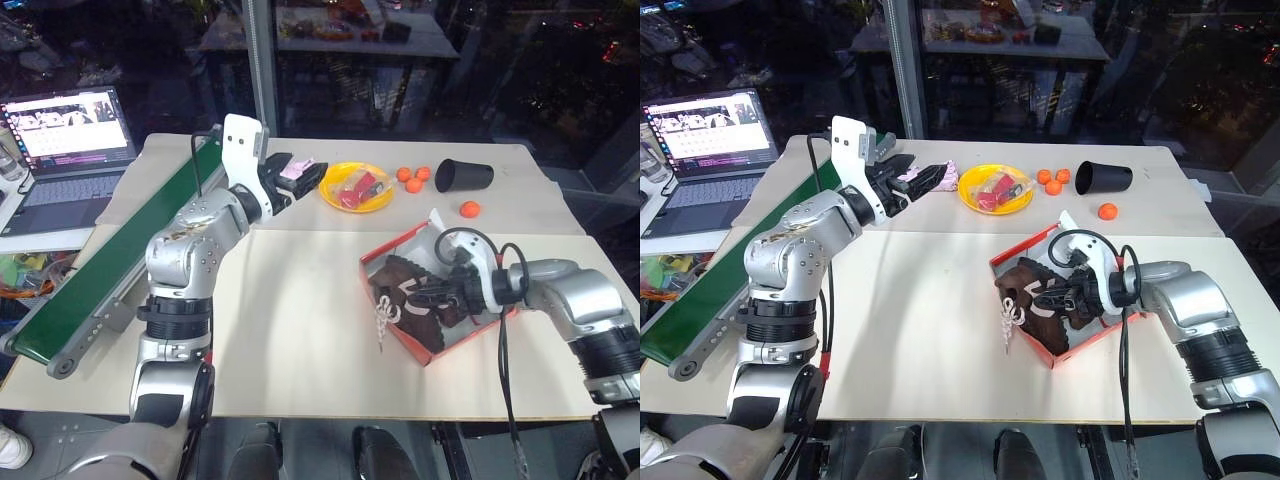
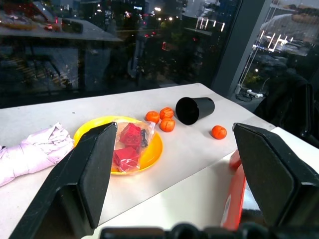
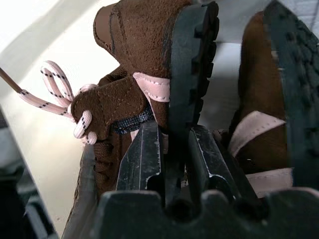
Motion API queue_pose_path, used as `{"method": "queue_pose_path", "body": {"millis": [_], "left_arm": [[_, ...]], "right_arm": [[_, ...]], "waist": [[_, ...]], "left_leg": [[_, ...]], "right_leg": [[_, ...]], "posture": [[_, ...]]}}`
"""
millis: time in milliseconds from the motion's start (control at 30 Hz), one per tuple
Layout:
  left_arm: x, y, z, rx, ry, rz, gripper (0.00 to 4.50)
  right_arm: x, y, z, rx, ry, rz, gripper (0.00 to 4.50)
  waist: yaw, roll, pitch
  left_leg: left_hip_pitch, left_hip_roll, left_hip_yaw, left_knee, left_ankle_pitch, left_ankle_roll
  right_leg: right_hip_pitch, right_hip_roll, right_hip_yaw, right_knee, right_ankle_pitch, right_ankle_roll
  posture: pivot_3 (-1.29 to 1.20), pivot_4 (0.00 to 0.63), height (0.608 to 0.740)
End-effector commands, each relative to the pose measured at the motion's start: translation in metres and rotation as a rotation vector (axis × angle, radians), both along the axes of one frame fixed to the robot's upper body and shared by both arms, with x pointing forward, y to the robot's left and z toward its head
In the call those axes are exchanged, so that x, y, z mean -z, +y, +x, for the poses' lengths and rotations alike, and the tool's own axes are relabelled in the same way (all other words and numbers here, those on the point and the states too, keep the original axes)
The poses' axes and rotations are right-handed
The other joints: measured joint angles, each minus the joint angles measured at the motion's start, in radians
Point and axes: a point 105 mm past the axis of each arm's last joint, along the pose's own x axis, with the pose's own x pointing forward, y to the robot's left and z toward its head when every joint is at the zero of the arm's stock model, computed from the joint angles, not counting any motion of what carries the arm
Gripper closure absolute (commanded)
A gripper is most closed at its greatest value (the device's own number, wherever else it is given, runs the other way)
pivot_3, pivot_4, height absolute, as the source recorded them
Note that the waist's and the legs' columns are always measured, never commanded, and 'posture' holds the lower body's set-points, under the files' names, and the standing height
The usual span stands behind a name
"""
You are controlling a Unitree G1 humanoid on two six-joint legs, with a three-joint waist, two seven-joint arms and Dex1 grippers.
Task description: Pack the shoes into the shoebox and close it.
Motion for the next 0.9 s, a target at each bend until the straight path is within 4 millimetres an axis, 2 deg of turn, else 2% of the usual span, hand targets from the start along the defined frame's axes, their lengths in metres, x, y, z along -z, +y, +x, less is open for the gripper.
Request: {"method": "queue_pose_path", "body": {"millis": [33,133,200,433,700,900], "left_arm": [[-0.016,0.002,-0.007,-0.008,-0.073,-0.016,0.52],[-0.014,0.004,-0.008,-0.016,-0.073,-0.016,0.52],[-0.014,0.005,-0.009,-0.022,-0.074,-0.018,0.52],[-0.014,0.003,-0.010,-0.025,-0.074,-0.021,0.52],[-0.013,0.003,-0.011,-0.031,-0.073,-0.025,0.52],[-0.012,0.000,-0.012,-0.026,-0.068,-0.025,0.52]], "right_arm": [[0.038,-0.007,-0.010,-0.030,0.110,-0.117,4.26],[0.051,-0.019,0.001,-0.004,0.084,-0.227,4.26],[0.053,-0.029,0.010,0.007,0.044,-0.304,4.26],[0.058,-0.044,0.029,0.020,0.004,-0.421,4.26],[0.069,-0.033,0.033,-0.001,0.032,-0.401,4.29],[0.058,-0.025,0.053,0.046,-0.081,-0.406,4.29]], "waist": [[0.003,-0.001,0.000],[0.003,-0.002,-0.001],[0.002,-0.004,-0.003],[0.002,-0.008,-0.006],[0.001,-0.019,-0.016],[-0.005,-0.021,-0.018]], "left_leg": [[0.001,0.000,0.000,0.000,0.000,0.000],[0.008,0.000,0.000,0.000,-0.001,0.000],[0.013,0.000,0.000,0.000,-0.002,-0.001],[0.015,0.000,0.000,0.000,-0.002,-0.001],[0.016,0.000,0.000,0.001,-0.002,-0.001],[0.024,0.001,0.000,0.000,-0.005,-0.007]], "right_leg": [[0.001,0.000,0.000,0.000,0.000,0.000],[0.010,0.000,-0.001,-0.003,-0.001,0.002],[0.013,0.000,-0.001,-0.003,-0.005,0.007],[0.016,0.000,0.000,-0.002,-0.005,0.007],[0.017,0.000,0.000,-0.002,-0.005,0.007],[0.025,0.000,0.000,-0.003,-0.008,0.001]], "posture": [[0.00,0.150,0.740],[0.00,0.150,0.740],[0.00,0.150,0.740],[0.00,0.150,0.740],[0.00,0.150,0.740],[0.00,0.150,0.740]]}}
